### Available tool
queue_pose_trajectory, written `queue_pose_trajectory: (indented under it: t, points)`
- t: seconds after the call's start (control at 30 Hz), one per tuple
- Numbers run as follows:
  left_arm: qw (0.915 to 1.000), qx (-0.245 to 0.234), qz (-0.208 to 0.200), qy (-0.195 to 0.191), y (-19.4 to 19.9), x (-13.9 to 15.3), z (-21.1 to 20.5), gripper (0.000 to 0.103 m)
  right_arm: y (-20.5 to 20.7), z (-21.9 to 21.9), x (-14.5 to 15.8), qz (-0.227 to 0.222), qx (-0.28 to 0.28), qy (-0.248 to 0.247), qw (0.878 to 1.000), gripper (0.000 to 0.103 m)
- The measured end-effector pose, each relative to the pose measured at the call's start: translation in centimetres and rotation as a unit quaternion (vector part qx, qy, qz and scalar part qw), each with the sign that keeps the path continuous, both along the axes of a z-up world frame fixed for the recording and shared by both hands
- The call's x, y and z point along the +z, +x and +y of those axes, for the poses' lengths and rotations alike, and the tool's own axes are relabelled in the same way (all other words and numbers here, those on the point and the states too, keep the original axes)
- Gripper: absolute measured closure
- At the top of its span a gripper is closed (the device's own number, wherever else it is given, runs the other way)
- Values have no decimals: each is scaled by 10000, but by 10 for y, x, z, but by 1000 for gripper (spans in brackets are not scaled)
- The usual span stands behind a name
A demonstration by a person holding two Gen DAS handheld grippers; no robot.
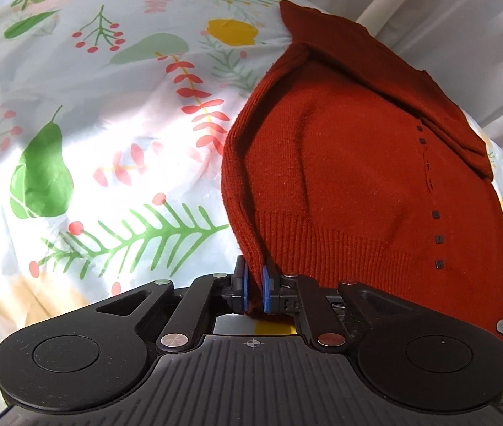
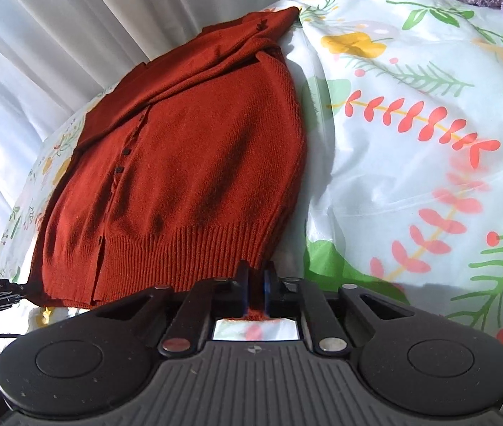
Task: Fold small clothes
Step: 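Grasp the cardigan hem with the left gripper while the right gripper grasps the hem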
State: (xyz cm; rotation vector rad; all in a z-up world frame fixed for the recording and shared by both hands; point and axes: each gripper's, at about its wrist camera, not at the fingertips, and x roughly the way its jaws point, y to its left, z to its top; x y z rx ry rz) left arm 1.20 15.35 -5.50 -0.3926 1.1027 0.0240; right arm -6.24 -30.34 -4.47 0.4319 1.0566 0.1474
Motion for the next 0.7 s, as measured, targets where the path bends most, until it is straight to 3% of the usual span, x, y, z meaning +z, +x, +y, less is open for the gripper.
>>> queue_pose_trajectory:
  t: [0.13, 0.27, 0.4, 0.53, 0.7]
  points:
    - [9990, 74, -280, -348, 1, 9, 1, 95, -1, -3, 1, -31, -82, 218, 9997, 98]
    - [9936, 151, -763, -815, 14, 30, 1, 95, 2, -15, 8, -144, -301, 1036, 9941, 99]
    - [9853, 169, -1279, -1121, 42, 53, 5, 95, 18, -23, 24, -573, -491, 1621, 9839, 99]
    - [9799, 275, -1665, -1061, 79, 72, 8, 95, 48, -24, 42, -1124, -620, 1743, 9763, 99]
    - [9836, 293, -1701, -517, 128, 69, 4, 95, 100, -22, 44, -1422, -1070, 1096, 9779, 99]
